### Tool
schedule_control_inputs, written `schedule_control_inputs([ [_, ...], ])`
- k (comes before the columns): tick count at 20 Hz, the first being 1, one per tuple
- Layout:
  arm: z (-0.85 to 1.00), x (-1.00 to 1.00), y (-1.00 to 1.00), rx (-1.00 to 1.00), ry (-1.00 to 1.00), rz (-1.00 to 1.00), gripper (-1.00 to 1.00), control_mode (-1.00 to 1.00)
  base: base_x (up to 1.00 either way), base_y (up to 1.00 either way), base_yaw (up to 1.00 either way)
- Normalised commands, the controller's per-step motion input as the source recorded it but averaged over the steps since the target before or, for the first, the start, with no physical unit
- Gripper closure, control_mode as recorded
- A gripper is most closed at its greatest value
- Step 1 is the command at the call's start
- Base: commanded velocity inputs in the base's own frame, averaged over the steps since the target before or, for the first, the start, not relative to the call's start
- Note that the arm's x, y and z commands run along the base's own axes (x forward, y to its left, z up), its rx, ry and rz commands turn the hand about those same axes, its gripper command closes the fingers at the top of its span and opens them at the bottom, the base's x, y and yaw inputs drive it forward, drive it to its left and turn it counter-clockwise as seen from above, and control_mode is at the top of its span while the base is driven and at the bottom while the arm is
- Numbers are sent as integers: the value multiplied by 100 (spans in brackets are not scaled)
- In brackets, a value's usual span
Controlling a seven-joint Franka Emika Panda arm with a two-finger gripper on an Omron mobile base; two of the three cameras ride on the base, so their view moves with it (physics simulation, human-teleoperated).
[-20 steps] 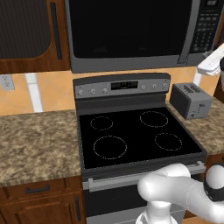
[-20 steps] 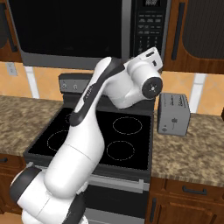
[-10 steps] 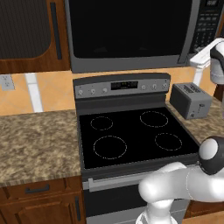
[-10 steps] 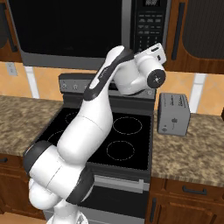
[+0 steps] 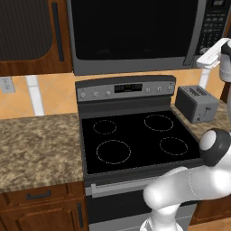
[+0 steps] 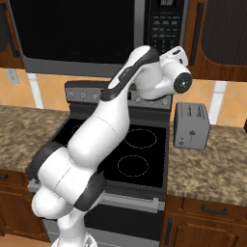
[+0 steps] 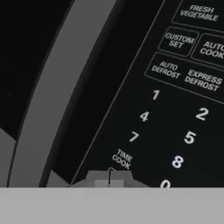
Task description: Open the microwave, place the bowl with waffle inside the microwave, then close the microwave door and turn it on.
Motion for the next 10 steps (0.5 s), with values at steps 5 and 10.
schedule_control_inputs([
  [5,-14,-67,0,0,-2,0,100,-100,0,0,0],
  [10,-12,-98,7,0,0,1,100,-100,0,0,0],
])
